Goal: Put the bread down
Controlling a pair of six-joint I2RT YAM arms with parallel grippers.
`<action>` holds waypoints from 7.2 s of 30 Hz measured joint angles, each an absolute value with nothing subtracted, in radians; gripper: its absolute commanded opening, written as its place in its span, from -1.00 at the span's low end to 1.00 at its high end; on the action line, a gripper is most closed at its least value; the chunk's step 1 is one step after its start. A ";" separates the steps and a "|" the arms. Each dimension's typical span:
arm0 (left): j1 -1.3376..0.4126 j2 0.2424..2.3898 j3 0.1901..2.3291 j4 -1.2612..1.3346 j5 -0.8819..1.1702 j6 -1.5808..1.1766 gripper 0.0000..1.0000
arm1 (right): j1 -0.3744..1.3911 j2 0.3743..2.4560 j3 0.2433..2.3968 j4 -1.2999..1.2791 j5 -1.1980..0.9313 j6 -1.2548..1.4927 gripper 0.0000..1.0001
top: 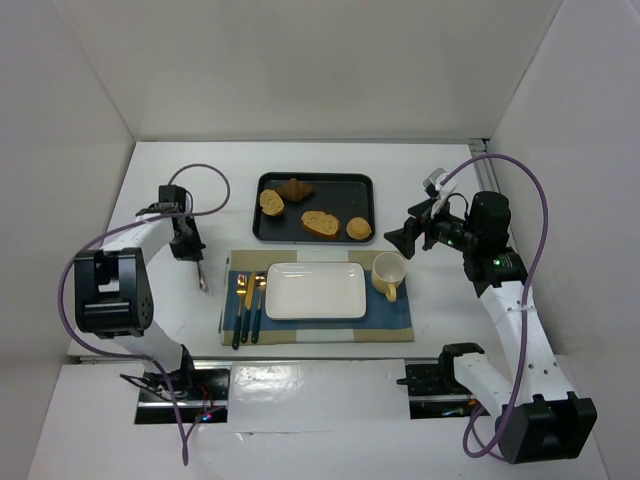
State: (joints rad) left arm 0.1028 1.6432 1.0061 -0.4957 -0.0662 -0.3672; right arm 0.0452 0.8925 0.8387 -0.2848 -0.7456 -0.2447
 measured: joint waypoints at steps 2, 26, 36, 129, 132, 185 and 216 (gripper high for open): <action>0.085 1.586 1.006 -0.503 -0.037 -0.371 -1.00 | 0.045 0.892 0.839 -0.285 -0.746 -0.245 1.00; -0.319 1.430 1.298 -0.559 0.304 -0.395 0.19 | 0.045 0.892 0.839 -0.285 -0.745 -0.245 1.00; -0.446 1.620 1.417 -0.562 0.292 -0.364 0.26 | 0.045 0.892 0.839 -0.285 -0.745 -0.253 1.00; -0.754 1.133 0.992 -0.743 0.038 -0.527 -1.00 | 0.038 0.883 0.839 -0.286 -0.746 -0.260 1.00; -0.755 1.136 0.964 -0.761 0.031 -0.529 -1.00 | 0.038 0.883 0.839 -0.286 -0.746 -0.260 1.00; -0.112 1.171 0.973 -0.645 -0.194 -0.465 0.22 | 0.038 0.875 0.839 -0.297 -0.767 -0.260 1.00; 0.144 1.674 1.026 -0.569 -0.097 -0.370 0.96 | 0.038 0.873 0.839 -0.307 -0.768 -0.260 1.00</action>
State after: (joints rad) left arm 0.1436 1.6745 1.0256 -0.5690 -0.0971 -0.3698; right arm 0.0383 0.8734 0.8394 -0.3069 -0.7685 -0.2604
